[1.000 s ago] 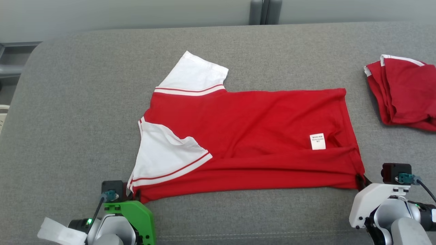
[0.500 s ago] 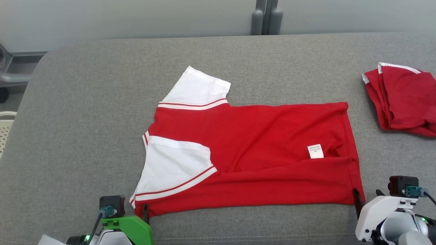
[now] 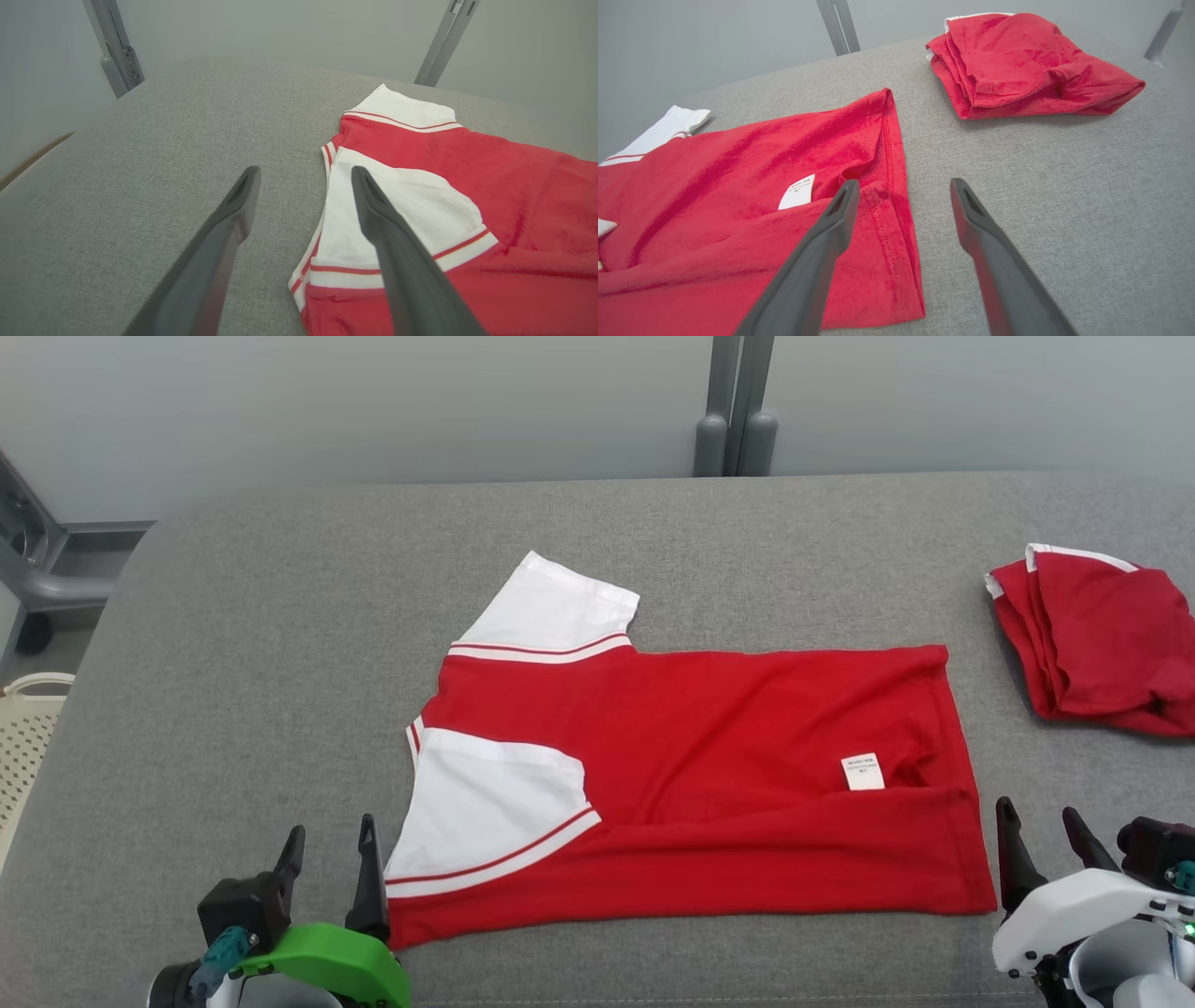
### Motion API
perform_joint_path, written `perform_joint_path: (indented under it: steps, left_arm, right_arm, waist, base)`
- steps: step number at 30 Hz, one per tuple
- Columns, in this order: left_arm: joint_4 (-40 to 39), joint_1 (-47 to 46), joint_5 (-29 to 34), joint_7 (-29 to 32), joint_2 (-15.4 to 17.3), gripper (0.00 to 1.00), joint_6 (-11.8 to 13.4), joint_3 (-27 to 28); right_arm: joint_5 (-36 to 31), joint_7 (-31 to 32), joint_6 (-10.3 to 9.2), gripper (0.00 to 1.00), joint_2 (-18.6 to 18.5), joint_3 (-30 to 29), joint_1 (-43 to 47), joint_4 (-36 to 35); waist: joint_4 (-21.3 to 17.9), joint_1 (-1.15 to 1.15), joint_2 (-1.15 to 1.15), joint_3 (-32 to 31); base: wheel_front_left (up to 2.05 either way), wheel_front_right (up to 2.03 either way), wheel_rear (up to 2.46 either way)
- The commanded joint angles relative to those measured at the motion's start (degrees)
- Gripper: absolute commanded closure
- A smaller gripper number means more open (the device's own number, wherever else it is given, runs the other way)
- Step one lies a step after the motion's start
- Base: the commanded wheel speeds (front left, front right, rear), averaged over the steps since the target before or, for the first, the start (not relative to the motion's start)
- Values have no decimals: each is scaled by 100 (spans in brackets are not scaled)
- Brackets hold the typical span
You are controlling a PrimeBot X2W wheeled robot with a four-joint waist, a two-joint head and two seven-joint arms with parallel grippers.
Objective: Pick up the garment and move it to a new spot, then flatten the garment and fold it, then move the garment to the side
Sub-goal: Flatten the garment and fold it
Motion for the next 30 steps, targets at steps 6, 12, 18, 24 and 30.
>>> perform_joint_path:
  steps: [6, 12, 18, 24, 30]
  left_arm:
    - [-305, 254, 205, -411, -144, 0, -221, 231]
    - [-638, 494, 519, -438, -340, 0, -358, 776]
    - [-780, 791, 965, -436, -309, 0, -758, 1237]
    - [-418, 644, 1161, -436, -250, 0, -1030, 1355]
    - [-31, 401, 1046, -435, -381, 0, -1165, 1544]
  right_arm:
    - [291, -678, -8, 0, -12, 257, 174, -87]
    - [342, -1078, -8, 0, -13, 788, 170, -244]
    - [180, -1281, -8, 0, -15, 1332, 138, -361]
    - [-17, -1336, -8, 0, -17, 1560, -52, -206]
    - [-371, -1298, -8, 0, -15, 1612, -243, 114]
  waist:
    - [54, 0, 0, -316]
    - [101, 0, 0, -433]
    - [160, 0, 0, -508]
    - [224, 0, 0, -442]
    - [267, 0, 0, -357]
  base:
    - [0, 0, 0]
    - [0, 0, 0]
    - [0, 0, 0]
    - [0, 0, 0]
    - [0, 0, 0]
